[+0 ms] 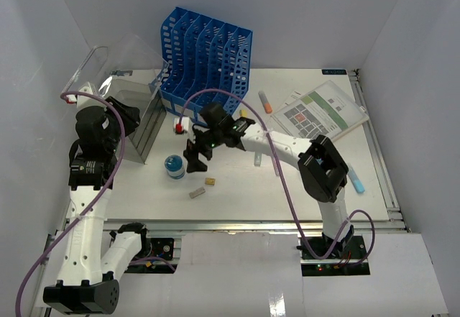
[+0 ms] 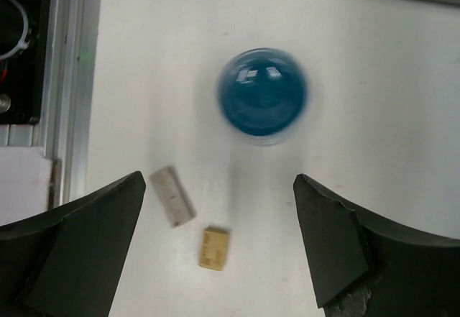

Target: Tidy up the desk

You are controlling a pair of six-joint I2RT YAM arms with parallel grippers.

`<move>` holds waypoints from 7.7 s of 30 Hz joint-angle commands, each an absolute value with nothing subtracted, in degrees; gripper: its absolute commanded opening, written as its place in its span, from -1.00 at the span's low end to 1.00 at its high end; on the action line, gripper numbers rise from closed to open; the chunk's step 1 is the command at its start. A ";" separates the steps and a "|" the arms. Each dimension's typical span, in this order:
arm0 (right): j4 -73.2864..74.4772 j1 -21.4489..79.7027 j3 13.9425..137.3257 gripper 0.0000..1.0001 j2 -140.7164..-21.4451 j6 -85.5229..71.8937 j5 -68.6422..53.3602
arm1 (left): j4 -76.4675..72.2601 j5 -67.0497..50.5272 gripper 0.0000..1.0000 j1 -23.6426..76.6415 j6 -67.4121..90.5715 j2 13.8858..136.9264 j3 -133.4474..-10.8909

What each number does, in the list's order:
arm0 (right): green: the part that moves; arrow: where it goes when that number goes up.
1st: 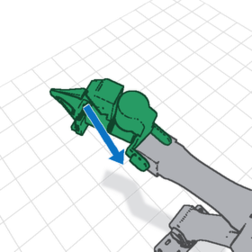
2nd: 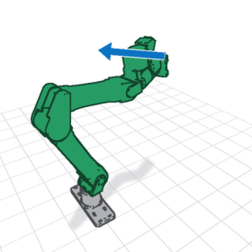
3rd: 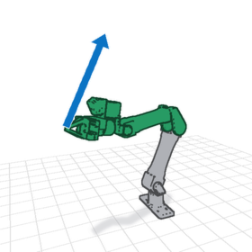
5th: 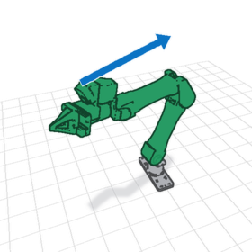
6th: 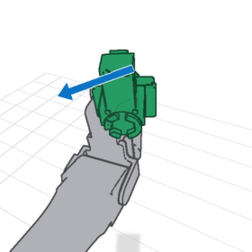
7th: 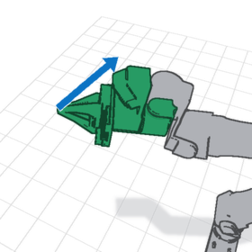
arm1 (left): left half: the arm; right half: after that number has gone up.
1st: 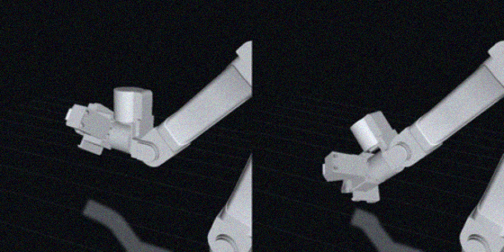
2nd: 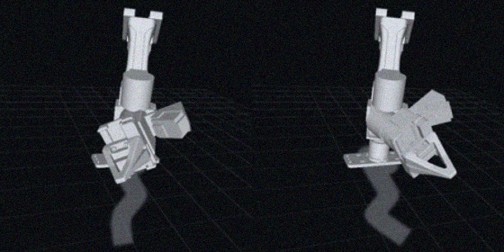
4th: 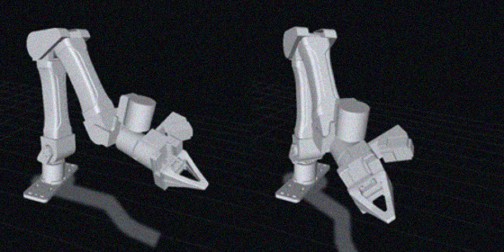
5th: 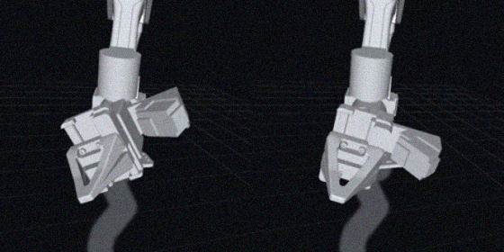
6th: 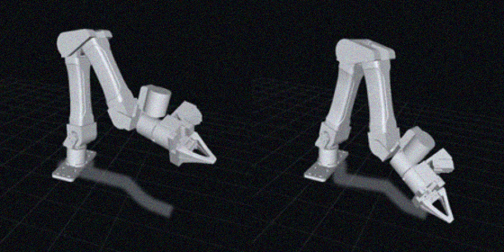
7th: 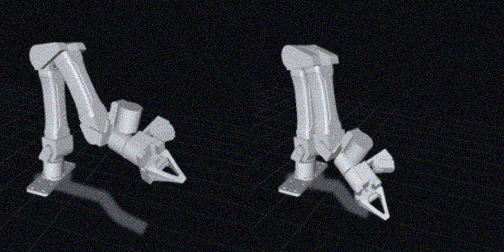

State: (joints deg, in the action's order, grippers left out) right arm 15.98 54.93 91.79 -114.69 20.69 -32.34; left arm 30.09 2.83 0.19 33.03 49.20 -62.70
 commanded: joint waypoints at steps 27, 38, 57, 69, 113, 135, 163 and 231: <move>7.49 61.54 102.04 0.80 -126.22 26.03 -17.40 | 28.72 1.41 -0.19 -1.74 33.97 48.43 -67.32; 5.93 61.62 100.39 0.81 -124.55 32.81 -16.60 | 28.12 0.09 -0.31 -1.75 35.07 48.43 -68.12; 7.21 60.38 106.43 0.80 -131.04 33.75 -19.87 | 29.00 -1.85 -0.37 -1.76 35.07 47.73 -68.29; 5.53 60.38 103.76 0.88 -131.77 35.16 -24.63 | 29.36 -3.00 -0.39 -1.67 35.68 46.86 -68.03; -3.30 54.05 97.76 -0.85 -125.25 18.98 -29.95 | 29.04 -15.44 0.46 -1.67 23.80 50.76 -62.92; -0.88 53.82 97.15 0.79 -126.69 25.89 -25.42 | 30.10 -20.61 0.68 -1.67 24.83 42.70 -67.39; -27.77 44.75 127.77 0.39 -146.99 -56.16 -25.72 | 35.94 -15.61 0.85 -1.67 29.29 27.63 -61.65; -34.80 47.20 131.41 -0.85 -146.79 -61.35 -25.30 | 17.89 -18.08 0.86 -1.67 36.63 19.85 -40.46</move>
State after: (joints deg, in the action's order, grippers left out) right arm -29.03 48.30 132.19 -153.56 -63.92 -22.61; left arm 25.98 -16.14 -1.72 34.25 18.65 -42.65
